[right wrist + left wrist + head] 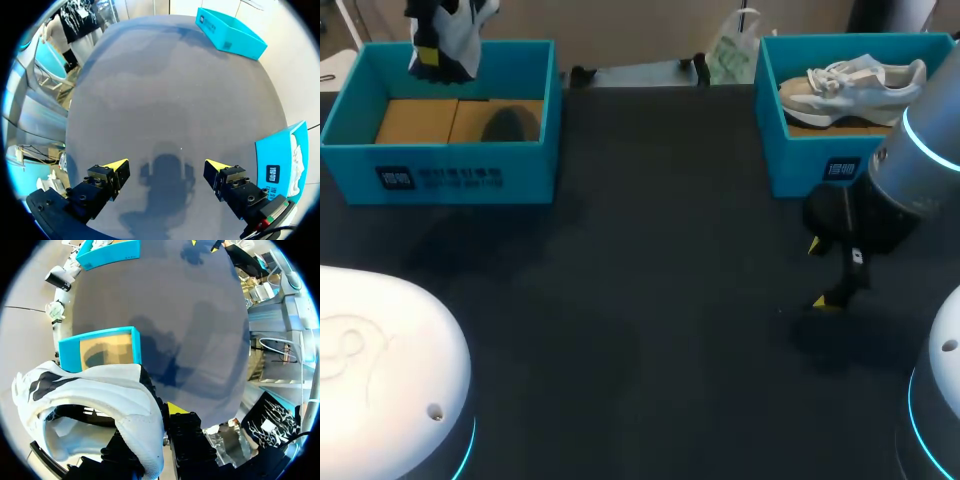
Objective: Take the shoe out of the shoebox, open the shoe tongue, remove and reinsert the insole, then place the shoe into the shoebox
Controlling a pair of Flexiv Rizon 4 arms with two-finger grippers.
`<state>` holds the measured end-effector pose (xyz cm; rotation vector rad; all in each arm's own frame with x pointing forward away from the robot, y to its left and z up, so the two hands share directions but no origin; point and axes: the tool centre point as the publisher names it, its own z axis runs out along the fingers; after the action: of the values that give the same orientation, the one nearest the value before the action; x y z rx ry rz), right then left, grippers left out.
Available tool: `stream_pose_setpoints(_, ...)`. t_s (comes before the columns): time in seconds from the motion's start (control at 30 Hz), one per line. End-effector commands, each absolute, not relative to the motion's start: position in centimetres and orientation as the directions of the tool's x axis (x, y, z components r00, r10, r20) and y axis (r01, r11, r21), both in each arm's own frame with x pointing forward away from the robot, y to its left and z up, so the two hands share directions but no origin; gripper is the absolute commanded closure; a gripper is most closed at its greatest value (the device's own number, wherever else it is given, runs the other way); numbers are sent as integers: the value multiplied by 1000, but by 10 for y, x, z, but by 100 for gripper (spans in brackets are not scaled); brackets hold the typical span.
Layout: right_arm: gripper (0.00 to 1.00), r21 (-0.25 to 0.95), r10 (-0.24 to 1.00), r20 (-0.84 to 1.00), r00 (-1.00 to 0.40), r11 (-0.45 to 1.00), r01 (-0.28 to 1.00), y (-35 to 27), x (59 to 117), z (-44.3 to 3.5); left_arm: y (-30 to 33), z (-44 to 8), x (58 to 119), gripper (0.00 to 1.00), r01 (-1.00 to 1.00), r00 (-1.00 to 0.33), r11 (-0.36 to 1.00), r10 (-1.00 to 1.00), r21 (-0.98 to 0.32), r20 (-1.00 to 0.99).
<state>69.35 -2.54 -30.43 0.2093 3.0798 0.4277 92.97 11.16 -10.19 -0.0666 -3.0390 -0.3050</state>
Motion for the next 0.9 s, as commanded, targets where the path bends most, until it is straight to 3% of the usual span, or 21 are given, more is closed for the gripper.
stream_pose_setpoints(0.03, 0, 272, 137, -8, -991, 954, 130, -25, 693, -305, 112, -100, 930, 100, 53, -995, 979, 36, 196, 89)
stream_pose_setpoints(0.47, 0, 272, 137, -8, -991, 954, 130, -25, 693, -305, 162, -105, 976, 100, -22, -1000, 955, -25, 297, 4)
stream_pose_setpoints(0.9, 0, 272, 137, -8, -991, 954, 130, -25, 693, -305, 244, -120, 1016, 100, 36, -998, 977, 26, 209, 49)
